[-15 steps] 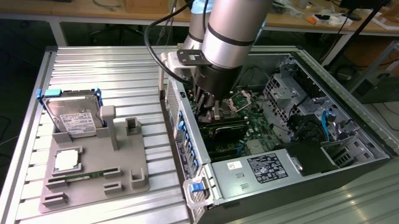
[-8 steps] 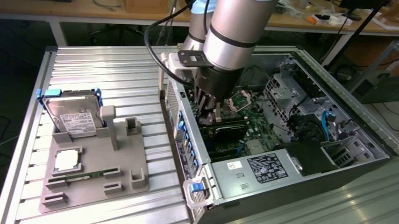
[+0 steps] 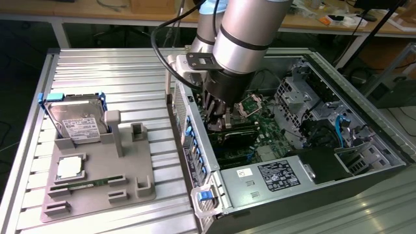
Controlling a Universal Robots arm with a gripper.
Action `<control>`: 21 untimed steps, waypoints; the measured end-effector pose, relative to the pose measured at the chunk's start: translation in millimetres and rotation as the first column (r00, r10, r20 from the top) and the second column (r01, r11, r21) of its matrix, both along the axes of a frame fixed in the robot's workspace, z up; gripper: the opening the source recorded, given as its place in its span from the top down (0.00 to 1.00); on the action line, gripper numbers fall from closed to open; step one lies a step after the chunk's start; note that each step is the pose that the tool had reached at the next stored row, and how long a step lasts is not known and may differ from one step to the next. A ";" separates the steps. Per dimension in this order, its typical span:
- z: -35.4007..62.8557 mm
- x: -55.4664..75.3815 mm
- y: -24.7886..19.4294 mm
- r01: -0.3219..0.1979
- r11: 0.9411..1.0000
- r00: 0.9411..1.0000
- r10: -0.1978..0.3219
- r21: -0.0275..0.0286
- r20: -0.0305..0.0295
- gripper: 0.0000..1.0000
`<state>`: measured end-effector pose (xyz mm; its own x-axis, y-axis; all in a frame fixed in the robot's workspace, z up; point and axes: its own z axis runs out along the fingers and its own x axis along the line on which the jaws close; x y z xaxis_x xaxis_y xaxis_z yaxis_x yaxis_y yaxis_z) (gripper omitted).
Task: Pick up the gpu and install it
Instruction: 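Press down on the gpu until it lock into place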
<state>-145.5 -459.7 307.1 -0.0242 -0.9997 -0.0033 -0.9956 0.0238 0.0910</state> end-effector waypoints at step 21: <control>-1.5 6.8 6.0 -0.005 1.000 1.000 0.005 0.014 -0.002 0.89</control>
<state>-138.7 -453.7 305.6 -0.0195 -0.9997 -0.0168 -0.9954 0.0178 0.0937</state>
